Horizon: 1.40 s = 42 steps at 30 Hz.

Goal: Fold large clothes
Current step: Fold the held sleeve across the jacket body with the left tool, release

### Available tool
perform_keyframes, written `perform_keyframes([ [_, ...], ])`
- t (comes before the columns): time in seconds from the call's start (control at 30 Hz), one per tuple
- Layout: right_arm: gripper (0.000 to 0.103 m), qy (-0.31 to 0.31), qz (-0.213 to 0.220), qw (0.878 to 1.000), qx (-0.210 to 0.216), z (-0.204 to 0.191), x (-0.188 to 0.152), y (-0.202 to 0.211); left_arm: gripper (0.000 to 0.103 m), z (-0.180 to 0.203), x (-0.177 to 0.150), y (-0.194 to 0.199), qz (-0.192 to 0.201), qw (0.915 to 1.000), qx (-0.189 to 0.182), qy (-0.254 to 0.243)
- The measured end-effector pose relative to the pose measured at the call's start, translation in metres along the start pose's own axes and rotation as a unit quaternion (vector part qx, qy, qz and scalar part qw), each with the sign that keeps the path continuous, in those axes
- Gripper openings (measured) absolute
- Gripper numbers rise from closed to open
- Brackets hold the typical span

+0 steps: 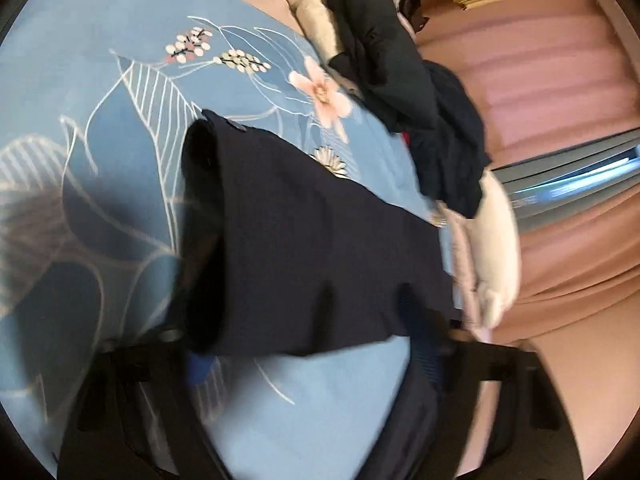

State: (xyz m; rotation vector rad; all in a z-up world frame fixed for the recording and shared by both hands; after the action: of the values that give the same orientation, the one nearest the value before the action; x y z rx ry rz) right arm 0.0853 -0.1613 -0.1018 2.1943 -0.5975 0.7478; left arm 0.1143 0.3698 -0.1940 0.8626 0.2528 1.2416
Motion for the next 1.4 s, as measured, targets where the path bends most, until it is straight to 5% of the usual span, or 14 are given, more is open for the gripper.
perform_keyframes([
  [0.07,0.066,0.001,-0.007,1.0,-0.007,0.0,0.0,-0.005,0.015,-0.004,0.001,-0.01,-0.017,0.9998,0.013,-0.005],
  [0.2,0.066,0.0,-0.011,1.0,-0.004,-0.001,0.003,-0.013,0.013,0.001,0.005,-0.008,-0.008,0.9979,0.05,-0.039],
  [0.33,0.067,0.0,-0.016,1.0,0.007,0.0,0.0,-0.02,0.011,0.042,0.021,0.015,0.058,0.9915,0.056,-0.103],
  [0.53,0.067,-0.007,-0.019,1.0,0.017,0.014,-0.003,-0.018,0.01,0.153,0.029,0.039,0.122,0.968,0.049,-0.213],
  [0.67,0.066,-0.026,-0.011,0.999,0.029,0.027,-0.001,-0.009,0.01,0.245,0.002,0.045,0.147,0.9456,0.017,-0.29],
  [0.87,0.067,-0.037,0.019,0.996,0.079,0.036,0.004,0.017,0.01,0.379,-0.084,0.032,0.137,0.9093,-0.048,-0.39],
  [1.03,0.067,-0.047,0.04,0.994,0.085,0.052,0.001,0.038,0.01,0.453,-0.195,-0.01,0.09,0.8683,-0.076,-0.482],
  [1.23,0.067,-0.108,0.065,0.99,0.068,0.09,-0.006,0.056,0.011,0.465,-0.32,-0.094,0.027,0.8242,-0.039,-0.564],
  [1.33,0.067,-0.12,0.072,0.988,0.065,0.098,-0.007,0.062,0.013,0.45,-0.361,-0.14,-0.01,0.8197,-0.01,-0.573],
  [1.4,0.067,-0.128,0.075,0.987,0.068,0.102,-0.007,0.064,0.03,0.438,-0.379,-0.167,-0.038,0.8163,0.009,-0.576],
])
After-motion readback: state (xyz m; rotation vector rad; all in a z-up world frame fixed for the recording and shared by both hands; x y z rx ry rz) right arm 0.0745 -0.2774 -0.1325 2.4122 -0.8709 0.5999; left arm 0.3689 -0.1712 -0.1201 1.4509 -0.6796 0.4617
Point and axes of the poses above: each gripper's, at about its wrist camera, not at the fingertips, and y roughly against the way its jaws point, z to its right, x to its top, the point moved 4 cm from there along -y, roughly the way its jaws point, and after that the axes turned 8 degrees about x, right-handed, at the moved point
